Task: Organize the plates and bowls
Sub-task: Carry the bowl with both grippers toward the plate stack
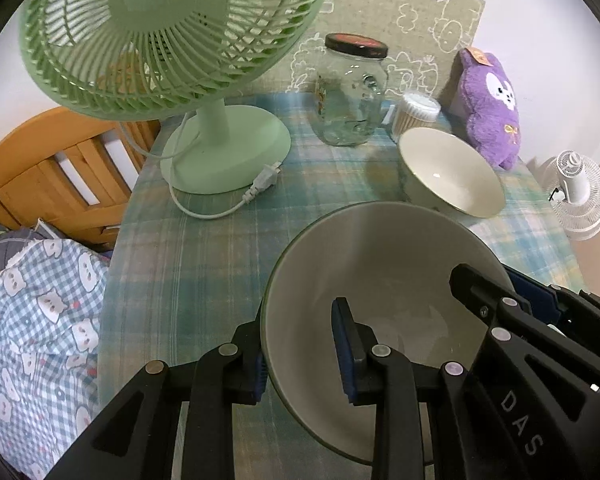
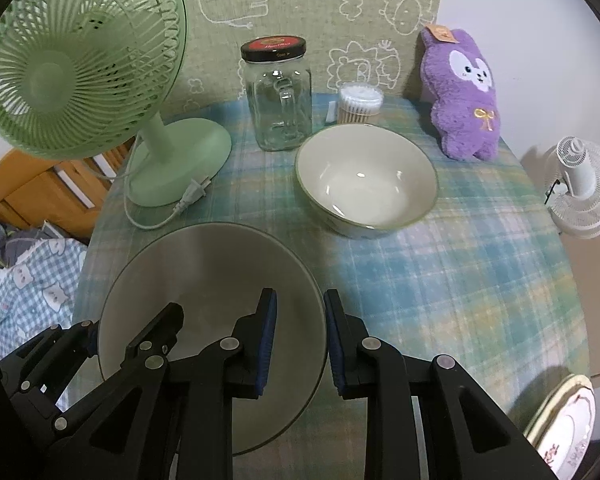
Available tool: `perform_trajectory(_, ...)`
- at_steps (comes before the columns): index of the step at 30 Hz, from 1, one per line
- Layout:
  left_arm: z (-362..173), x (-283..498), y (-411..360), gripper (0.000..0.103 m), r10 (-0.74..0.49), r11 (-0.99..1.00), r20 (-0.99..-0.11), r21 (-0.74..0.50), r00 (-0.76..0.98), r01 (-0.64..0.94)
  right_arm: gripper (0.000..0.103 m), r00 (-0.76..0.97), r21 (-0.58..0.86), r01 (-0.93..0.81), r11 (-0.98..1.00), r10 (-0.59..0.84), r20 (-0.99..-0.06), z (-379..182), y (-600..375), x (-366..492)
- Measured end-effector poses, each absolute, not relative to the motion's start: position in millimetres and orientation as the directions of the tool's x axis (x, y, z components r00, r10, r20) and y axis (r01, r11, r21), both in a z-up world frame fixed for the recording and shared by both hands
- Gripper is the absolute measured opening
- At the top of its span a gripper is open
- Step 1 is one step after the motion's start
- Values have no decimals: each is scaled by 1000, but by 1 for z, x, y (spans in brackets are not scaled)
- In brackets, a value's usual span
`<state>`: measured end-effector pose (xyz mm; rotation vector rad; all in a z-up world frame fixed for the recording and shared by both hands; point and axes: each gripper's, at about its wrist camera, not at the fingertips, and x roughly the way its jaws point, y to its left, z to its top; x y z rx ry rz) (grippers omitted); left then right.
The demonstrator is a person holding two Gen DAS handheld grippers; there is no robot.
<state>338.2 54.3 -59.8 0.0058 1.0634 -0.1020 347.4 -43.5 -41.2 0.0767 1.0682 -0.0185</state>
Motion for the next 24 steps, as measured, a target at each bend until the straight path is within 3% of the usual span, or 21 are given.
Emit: perform_trajectory(24, 10, 243, -14, 27, -37, 999, -827, -32, 561, 18, 27, 549, 72, -3, 997, 62, -833, 32, -110, 253)
